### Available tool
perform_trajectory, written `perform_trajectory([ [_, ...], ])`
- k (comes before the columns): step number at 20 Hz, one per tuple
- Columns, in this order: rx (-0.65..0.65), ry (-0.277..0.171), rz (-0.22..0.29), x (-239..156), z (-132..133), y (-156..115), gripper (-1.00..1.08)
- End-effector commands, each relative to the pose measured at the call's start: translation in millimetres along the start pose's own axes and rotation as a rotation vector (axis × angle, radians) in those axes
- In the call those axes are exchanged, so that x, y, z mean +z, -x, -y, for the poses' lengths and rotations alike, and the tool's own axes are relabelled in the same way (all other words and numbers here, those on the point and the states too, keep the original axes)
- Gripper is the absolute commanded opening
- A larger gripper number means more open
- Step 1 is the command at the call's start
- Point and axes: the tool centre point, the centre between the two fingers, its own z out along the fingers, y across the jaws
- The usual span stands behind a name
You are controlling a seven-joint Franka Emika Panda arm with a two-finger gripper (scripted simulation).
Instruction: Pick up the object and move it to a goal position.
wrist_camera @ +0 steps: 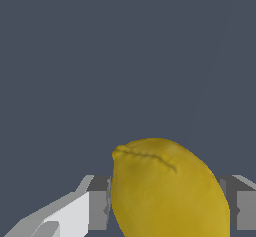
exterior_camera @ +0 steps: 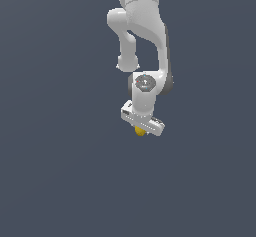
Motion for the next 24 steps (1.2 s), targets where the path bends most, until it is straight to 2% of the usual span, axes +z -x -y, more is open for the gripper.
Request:
perform_trajectory([
  [1,-0.016,-0.022,-0.020,-11.6,1.4,-10.2,-1.00],
  [14,-0.153,-0.193,-0.164,-105.4,9.4,-77.7,-1.00],
  [24,-0.253,-0.322,-0.266,-179.5,10.8,-117.0,-1.00],
])
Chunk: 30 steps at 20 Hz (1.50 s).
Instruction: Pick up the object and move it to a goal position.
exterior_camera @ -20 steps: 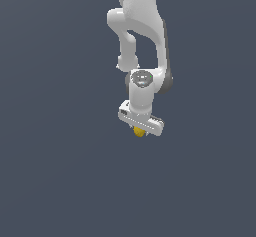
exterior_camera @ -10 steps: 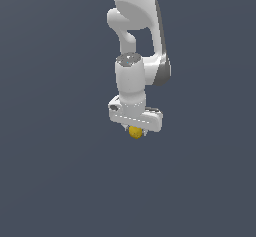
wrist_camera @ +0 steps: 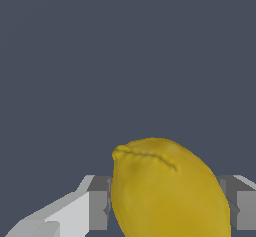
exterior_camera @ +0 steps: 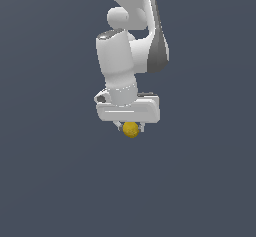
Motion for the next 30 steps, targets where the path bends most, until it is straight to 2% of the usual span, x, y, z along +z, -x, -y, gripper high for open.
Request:
perform_trajectory([
  [1,-0.025,-0.031,-0.026,-15.7,2.6,-13.4,-1.00],
  [30,-0.298,-0.398,-0.298,-211.1,12.7,-131.7,-1.00],
])
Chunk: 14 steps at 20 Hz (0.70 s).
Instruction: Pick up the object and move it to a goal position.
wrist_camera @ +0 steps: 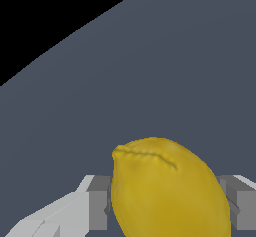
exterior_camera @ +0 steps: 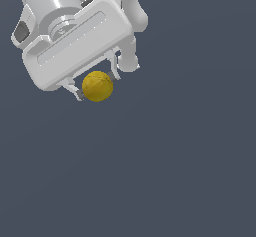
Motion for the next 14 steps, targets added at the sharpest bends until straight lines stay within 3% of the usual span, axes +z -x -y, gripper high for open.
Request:
perform_trajectory([
  [1,-0.023,-0.030,-0.022,-14.0,2.7,-12.4,-1.00],
  [8,-0.061,-0.087,-0.061,-41.5,5.5,-34.4,-1.00],
  [14,-0.070,-0.102,-0.070,-48.5,5.4,-39.9,-1.00],
])
